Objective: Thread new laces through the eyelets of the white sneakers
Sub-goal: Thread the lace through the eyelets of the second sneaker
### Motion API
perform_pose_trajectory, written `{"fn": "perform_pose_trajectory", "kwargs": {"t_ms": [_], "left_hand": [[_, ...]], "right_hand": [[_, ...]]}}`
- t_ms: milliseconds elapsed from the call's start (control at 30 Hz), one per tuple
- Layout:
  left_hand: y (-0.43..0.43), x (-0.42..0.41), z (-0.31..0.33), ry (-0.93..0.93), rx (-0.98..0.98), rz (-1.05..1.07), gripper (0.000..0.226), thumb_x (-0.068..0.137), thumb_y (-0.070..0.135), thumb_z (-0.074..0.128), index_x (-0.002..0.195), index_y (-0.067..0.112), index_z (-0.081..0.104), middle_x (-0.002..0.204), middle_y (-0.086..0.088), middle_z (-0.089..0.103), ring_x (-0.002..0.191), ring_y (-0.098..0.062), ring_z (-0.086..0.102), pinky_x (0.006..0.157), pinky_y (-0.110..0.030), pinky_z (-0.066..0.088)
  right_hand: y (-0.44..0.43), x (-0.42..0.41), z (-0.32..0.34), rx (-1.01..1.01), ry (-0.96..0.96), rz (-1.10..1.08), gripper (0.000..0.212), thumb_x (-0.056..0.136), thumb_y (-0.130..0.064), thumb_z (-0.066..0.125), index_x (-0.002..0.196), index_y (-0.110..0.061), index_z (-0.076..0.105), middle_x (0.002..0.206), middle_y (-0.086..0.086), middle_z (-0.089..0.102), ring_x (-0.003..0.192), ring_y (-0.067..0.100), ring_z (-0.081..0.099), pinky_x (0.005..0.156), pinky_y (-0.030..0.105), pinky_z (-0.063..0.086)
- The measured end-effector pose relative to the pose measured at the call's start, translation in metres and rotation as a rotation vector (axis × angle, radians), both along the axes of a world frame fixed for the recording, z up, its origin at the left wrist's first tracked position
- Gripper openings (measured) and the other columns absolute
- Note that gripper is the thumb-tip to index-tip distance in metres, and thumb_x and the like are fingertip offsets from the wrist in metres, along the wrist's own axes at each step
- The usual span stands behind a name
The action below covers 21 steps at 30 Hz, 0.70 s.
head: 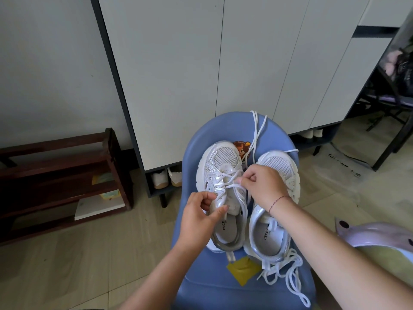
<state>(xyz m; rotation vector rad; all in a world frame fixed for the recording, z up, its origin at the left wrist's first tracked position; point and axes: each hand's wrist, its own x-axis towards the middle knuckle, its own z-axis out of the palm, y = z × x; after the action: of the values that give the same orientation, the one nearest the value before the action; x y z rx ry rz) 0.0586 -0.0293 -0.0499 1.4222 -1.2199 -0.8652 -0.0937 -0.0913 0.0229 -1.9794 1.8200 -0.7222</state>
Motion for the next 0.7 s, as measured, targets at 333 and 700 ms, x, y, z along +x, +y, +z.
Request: {"fn": "perform_pose_trajectory", "kwargs": {"t_ms": [333, 700], "left_hand": [[-0.001, -0.002, 0.001, 0.002, -0.009, 0.000, 0.027, 0.077, 0.020, 0.079, 0.097, 0.022, 0.061, 0.101, -0.001, 0.059, 0.082, -0.007, 0.054, 0.070, -0.012, 0.044], [0.001, -0.001, 0.004, -0.012, -0.013, -0.005, 0.028, 0.076, 0.016, 0.079, 0.094, 0.023, 0.058, 0.100, 0.001, 0.057, 0.076, 0.006, 0.050, 0.069, -0.008, 0.041]], "right_hand": [[-0.010, -0.003, 0.023, -0.078, -0.092, 0.130, 0.004, 0.080, -0.023, 0.072, 0.078, -0.021, 0.069, 0.058, -0.011, 0.042, 0.057, 0.003, 0.041, 0.058, 0.021, 0.035], [-0.014, 0.022, 0.007, -0.010, 0.329, 0.363, 0.010, 0.086, -0.034, 0.065, 0.079, -0.026, 0.064, 0.089, -0.013, 0.045, 0.092, 0.014, 0.052, 0.080, 0.029, 0.043]]}}
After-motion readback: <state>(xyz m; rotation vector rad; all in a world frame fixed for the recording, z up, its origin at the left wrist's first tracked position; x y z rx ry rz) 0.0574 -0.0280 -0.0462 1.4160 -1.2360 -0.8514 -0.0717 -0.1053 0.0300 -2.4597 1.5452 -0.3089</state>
